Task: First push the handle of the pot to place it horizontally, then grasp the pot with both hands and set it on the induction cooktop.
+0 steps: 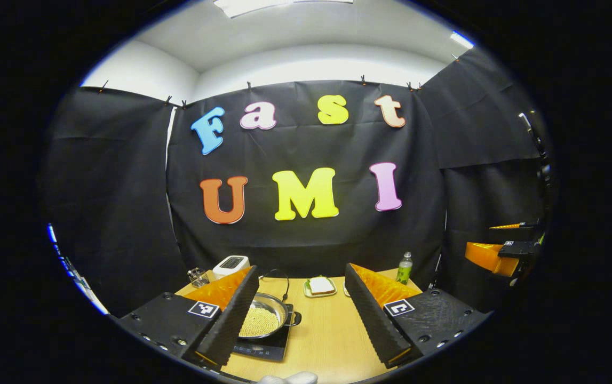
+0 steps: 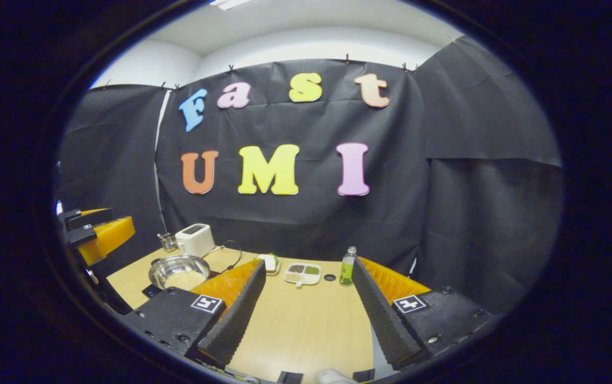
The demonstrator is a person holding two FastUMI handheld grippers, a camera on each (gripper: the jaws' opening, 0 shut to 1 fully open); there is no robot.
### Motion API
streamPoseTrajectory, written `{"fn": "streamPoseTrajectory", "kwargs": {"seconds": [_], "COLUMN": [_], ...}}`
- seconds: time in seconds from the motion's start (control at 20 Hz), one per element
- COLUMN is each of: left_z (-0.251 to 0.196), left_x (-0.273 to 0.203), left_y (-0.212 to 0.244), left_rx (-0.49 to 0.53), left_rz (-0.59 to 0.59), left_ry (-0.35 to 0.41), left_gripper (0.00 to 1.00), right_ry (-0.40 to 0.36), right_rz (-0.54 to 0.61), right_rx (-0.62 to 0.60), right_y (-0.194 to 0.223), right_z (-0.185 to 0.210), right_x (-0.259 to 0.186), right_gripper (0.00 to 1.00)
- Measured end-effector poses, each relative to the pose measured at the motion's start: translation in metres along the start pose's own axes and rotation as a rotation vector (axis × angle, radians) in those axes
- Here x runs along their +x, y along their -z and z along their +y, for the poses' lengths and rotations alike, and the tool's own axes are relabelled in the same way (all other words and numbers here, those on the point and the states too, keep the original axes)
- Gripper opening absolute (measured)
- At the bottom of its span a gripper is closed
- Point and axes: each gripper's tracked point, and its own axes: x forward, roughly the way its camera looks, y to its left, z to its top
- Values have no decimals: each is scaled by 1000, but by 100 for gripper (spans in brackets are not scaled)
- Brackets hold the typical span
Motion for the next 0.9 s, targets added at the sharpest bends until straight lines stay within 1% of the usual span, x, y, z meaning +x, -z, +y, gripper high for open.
{"fn": "streamPoseTrajectory", "kwargs": {"seconds": [0.2,0.3,0.5,0.55,0.75,0.9], "left_z": [-18,-22,-28,-21,-19,-18], "left_x": [-8,-8,-10,-1,0,-2], "left_y": [-10,-17,-21,-15,-18,-21], "left_rx": [-4,-9,-8,-7,1,0], "left_rz": [-20,-38,-44,-37,-31,-29], "left_ry": [19,22,29,31,23,25], "left_gripper": [96,96,96,96,96,96], "right_ry": [45,61,60,61,77,75], "right_rz": [-54,-59,-64,-67,-80,-84], "right_rx": [4,16,34,35,62,63], "right_y": [-12,-12,-9,-8,-12,-14], "right_z": [-28,-36,-42,-45,-53,-55], "right_x": [-17,-21,-22,-24,-25,-28], "right_gripper": [99,99,99,99,99,99]}}
